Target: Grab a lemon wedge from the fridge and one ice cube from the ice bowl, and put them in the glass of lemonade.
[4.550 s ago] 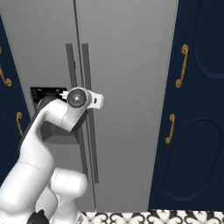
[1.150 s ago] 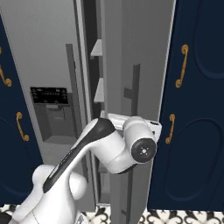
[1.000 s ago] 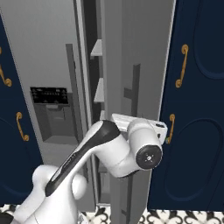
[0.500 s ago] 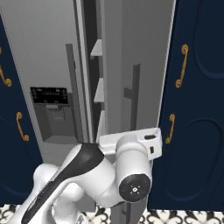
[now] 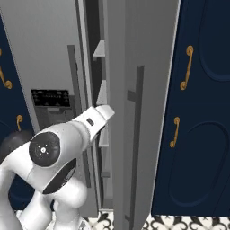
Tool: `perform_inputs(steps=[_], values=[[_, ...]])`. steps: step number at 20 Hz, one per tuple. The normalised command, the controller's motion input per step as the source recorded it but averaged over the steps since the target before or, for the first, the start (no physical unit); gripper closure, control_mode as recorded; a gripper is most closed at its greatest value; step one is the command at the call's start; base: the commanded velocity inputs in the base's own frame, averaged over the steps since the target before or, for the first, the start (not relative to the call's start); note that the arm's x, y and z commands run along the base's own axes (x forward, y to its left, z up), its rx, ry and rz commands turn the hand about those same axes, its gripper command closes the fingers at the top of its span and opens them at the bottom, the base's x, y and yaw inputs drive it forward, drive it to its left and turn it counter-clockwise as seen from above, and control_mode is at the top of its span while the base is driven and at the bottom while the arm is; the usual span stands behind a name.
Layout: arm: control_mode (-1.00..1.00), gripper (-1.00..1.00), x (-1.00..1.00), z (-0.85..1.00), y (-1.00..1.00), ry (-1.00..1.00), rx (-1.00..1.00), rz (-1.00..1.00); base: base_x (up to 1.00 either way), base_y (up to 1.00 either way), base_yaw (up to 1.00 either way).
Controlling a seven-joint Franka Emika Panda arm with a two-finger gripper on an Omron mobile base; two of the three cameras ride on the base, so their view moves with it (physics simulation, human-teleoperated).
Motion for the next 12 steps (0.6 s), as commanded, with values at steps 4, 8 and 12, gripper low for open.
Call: perform_inputs(steps=[4, 8, 12], values=[[-1.00, -1.00, 0.01, 0.00, 1.00, 0.32, -0.80, -0.04, 0.00, 0.00, 0.00], [-1.00, -1.00, 0.12, -0.09, 0.89, 0.16, -0.71, -0.03, 0.00, 0.00, 0.00], [-1.00, -1.00, 0.21, -0.12, 0.44, 0.00, -0.32, -0.03, 0.00, 0.00, 0.00]])
